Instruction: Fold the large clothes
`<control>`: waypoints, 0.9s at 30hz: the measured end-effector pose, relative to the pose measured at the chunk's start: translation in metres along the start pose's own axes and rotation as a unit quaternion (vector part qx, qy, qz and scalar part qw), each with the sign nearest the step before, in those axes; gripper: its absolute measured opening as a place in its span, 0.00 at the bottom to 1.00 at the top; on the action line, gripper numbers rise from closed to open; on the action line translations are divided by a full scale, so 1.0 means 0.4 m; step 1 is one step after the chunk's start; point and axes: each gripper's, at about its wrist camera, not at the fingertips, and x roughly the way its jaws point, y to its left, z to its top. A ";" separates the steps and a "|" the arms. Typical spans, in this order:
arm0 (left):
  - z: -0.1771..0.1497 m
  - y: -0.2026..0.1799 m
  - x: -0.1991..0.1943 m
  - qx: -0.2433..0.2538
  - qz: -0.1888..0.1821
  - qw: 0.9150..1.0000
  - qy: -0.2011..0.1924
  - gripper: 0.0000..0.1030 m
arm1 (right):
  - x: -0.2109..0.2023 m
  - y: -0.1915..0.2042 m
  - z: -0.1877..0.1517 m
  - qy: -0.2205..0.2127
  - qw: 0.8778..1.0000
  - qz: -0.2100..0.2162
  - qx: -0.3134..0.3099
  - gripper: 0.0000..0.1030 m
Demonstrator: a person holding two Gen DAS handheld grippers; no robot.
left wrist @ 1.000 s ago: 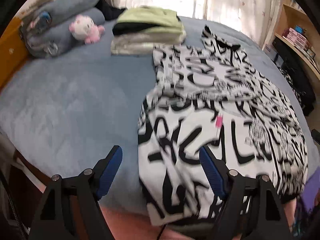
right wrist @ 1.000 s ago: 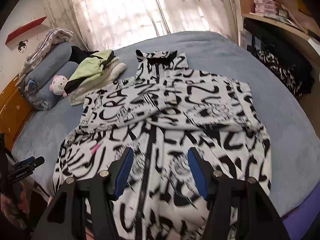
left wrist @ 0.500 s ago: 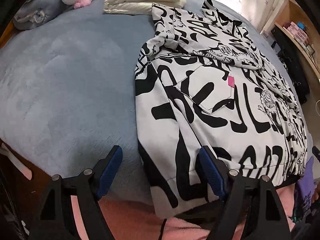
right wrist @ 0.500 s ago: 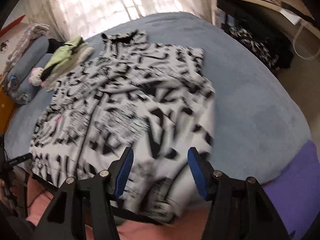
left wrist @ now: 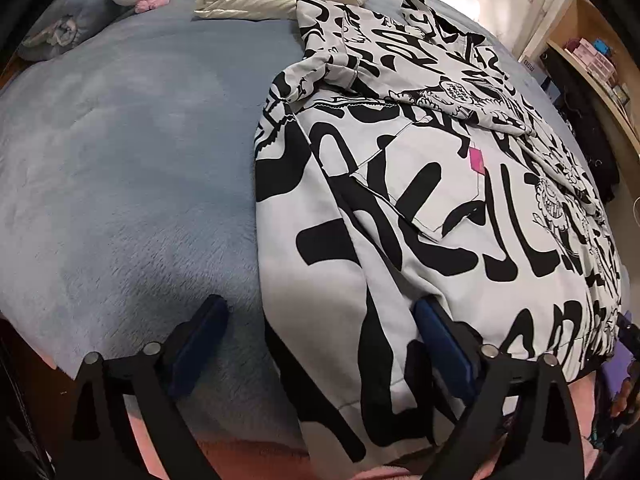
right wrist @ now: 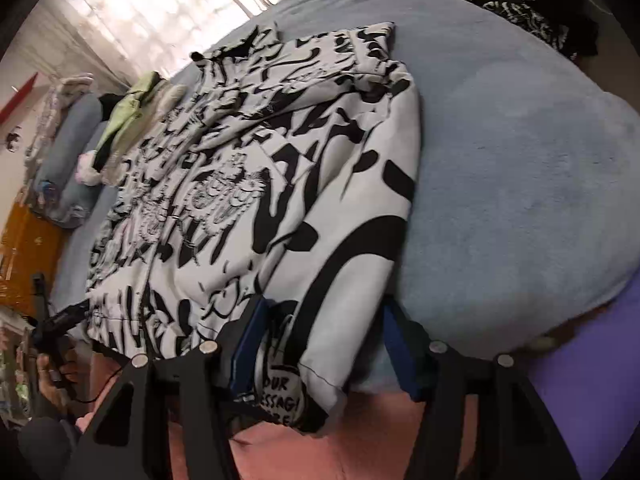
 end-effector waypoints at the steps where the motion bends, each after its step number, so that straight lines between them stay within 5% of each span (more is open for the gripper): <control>1: 0.002 -0.001 0.003 0.001 -0.001 1.000 0.000 0.94 | -0.002 0.003 0.000 -0.004 1.000 0.016 -0.003 0.50; 4: 0.002 -0.001 0.005 -0.001 -0.005 1.000 -0.003 0.94 | -0.004 0.008 0.003 -0.017 0.999 0.044 -0.008 0.38; 10: -0.010 -0.001 0.001 0.001 -0.008 1.000 -0.020 0.90 | 0.030 -0.005 0.005 -0.009 0.998 0.063 0.002 0.37; 12: -0.018 -0.006 -0.003 0.005 -0.002 1.000 -0.026 0.80 | 0.038 -0.002 0.005 -0.010 0.998 0.061 0.001 0.36; 17: -0.020 -0.054 -0.019 0.034 -0.007 0.999 -0.019 0.18 | 0.040 0.013 0.009 -0.013 0.999 0.037 -0.008 0.15; 20: -0.012 -0.066 -0.031 0.019 0.000 1.000 -0.016 0.09 | 0.030 0.024 0.013 -0.019 0.999 0.029 -0.013 0.11; 27: -0.010 -0.061 -0.093 -0.014 -0.015 0.999 -0.027 0.06 | -0.032 0.060 0.032 -0.047 0.998 0.025 -0.034 0.08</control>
